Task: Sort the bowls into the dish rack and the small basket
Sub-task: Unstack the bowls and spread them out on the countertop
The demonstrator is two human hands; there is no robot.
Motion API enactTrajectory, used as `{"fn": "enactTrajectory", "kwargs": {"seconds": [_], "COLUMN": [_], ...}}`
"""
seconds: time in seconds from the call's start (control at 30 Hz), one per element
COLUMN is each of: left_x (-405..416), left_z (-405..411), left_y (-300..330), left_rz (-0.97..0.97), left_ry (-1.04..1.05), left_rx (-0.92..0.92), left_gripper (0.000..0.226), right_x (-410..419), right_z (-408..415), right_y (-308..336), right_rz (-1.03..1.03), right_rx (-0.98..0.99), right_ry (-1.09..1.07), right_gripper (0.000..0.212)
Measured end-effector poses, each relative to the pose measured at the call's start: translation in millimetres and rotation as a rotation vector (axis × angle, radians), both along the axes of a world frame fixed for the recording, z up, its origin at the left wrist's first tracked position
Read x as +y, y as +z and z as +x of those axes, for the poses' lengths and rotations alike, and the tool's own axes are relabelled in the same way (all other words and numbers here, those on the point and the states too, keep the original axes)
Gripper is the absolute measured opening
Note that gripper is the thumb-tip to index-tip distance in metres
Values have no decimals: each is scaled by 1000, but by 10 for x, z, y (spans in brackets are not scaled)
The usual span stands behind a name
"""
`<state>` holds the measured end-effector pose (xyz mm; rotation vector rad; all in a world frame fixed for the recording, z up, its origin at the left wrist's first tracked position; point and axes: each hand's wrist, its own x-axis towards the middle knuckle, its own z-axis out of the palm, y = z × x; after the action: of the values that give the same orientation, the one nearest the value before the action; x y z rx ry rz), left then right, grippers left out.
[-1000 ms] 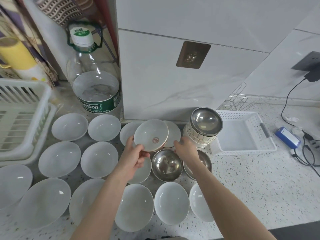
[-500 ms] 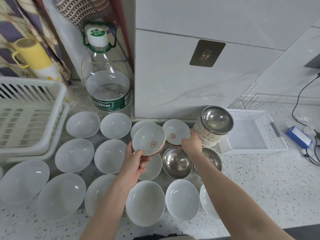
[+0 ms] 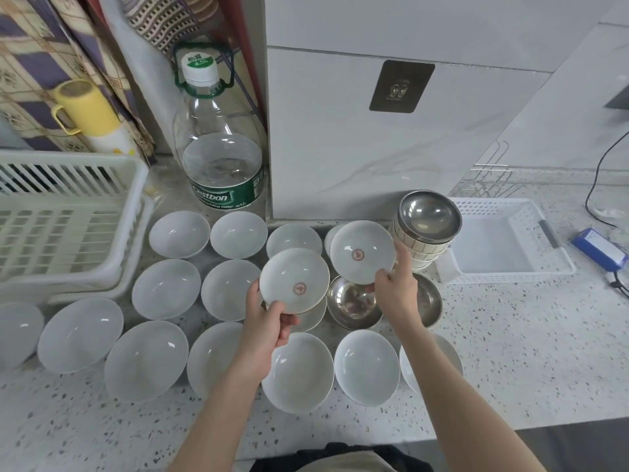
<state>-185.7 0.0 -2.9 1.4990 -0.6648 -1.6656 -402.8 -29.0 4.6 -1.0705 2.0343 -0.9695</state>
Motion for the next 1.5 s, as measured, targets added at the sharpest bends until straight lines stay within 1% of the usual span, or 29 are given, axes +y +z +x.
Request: {"fn": "enactTrajectory", "kwargs": {"seconds": [0.13,0.3,0.5,0.63,0.7,0.87,1.0,1.1,1.3,1.5], "left_x": [81,195,331,463,533,672,795,886,1030,1107], "left_z": [-116,-356,-785,-1256,-1533,-2065,-2302,-2407,-2476,-2489], "left_y": [53,78,59,62,47,-33,-63,-54,-55,-97], "left_rz": [-8,-12,-12,-23,-23,-42,-50,-59,-57,-52], "left_ry": [-52,-79,-77,-4,60,173,263,297,332,332], "left_rx": [-73,-83,-77,-52,-46,15,24,6,-41,-71], "left_gripper": [50,56,54,50,51,51,53,53,48,48], "right_x": [317,653,850,942,1003,1168,1206,1158,1052,943], "right_z": [-102,-320,-804,-1276,-1548,-2194,-2540,-2649,-2607,-2579], "right_y": [29,31,-3,14,20,-51,-160,-239,-385,-493], "right_rz": [-53,-100,-72,-85,-90,-52,31,87,160,190], "right_rx": [-96,-247,-276,-351,-383,-372,-319,-288,-290,-295], "right_ry": [-59,-55,-75,-112,-147,-218,-169,-106,49,109], "right_gripper": [60,62,57,56,56,59,60,62,61,61]}}
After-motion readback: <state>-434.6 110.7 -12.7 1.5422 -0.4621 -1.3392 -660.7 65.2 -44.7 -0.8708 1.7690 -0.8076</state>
